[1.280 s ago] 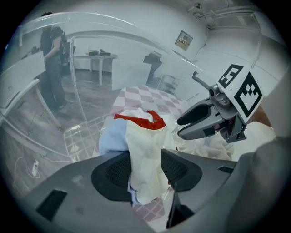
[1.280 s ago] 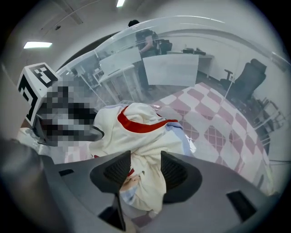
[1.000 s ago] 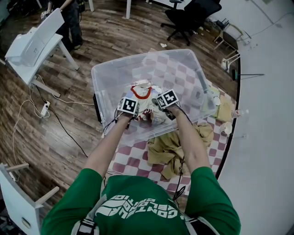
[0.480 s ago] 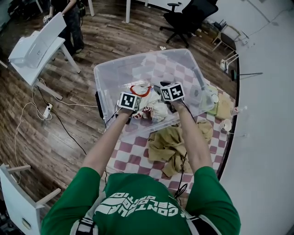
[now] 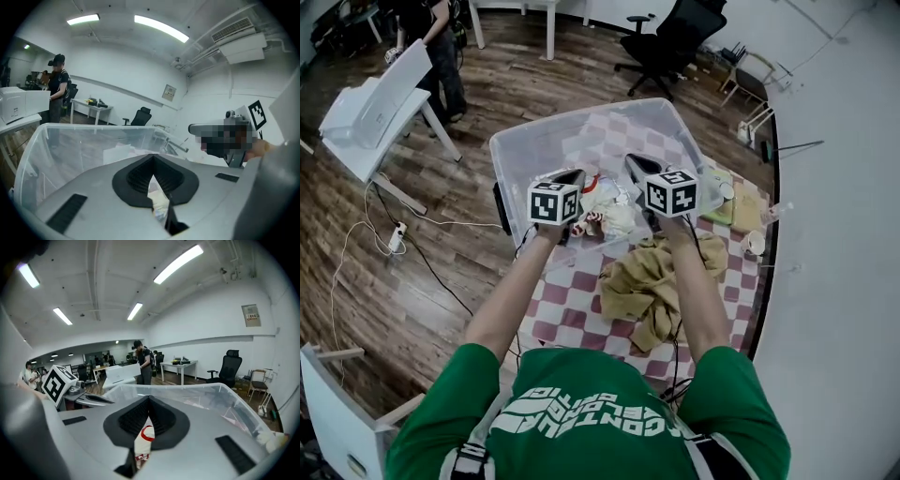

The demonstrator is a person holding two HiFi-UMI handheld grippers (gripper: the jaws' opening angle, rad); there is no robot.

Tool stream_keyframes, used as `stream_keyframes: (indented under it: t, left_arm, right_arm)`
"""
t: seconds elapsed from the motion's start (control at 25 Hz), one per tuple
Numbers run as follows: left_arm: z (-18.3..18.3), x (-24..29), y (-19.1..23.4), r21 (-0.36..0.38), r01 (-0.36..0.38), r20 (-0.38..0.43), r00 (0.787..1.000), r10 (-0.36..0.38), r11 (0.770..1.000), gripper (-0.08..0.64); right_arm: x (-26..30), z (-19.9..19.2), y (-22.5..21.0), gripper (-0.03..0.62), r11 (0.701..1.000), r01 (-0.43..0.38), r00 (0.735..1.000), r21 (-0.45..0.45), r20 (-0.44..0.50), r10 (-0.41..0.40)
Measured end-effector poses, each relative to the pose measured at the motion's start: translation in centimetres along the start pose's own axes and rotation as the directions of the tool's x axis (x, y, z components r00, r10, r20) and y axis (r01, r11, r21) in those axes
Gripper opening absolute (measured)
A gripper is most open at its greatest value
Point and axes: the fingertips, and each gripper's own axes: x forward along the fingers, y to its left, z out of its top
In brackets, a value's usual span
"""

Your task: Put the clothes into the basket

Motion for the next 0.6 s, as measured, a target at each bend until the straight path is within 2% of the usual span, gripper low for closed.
stream_keyframes:
  t: [0.16,0.32,0.48,0.6]
  left_arm:
    - [2.4,-2.8,-4.5,0.035,0.094,0.086,0.992,-0.097,0.995,0.005]
    - [3.5,-5.8,-9.2,0.103,0.184,0.153,0.968,-0.198,0.977,0.005]
    - [3.1,-7.9,-13.1,0.167,0.246,0.173,0.946,-0.274,0.955,0.005]
    - [2.1,-8.7,-15.1,0.189,0.271,0.164,0.939,-0.303,0.944,0.005]
  right_arm:
    - [-5.0,1.1,1.8,0.008,1.000,0.006,0.997,-0.006,0.077,-0.006]
    - [-9.5,0.8,3.3,0.008,0.999,0.036,0.992,-0.018,0.122,-0.033]
    - [-13.3,-0.3,4.7,0.008,0.997,0.069,0.987,-0.023,0.147,-0.065]
    - [-15.2,-1.8,5.4,0.008,0.996,0.086,0.987,-0.032,0.140,-0.081]
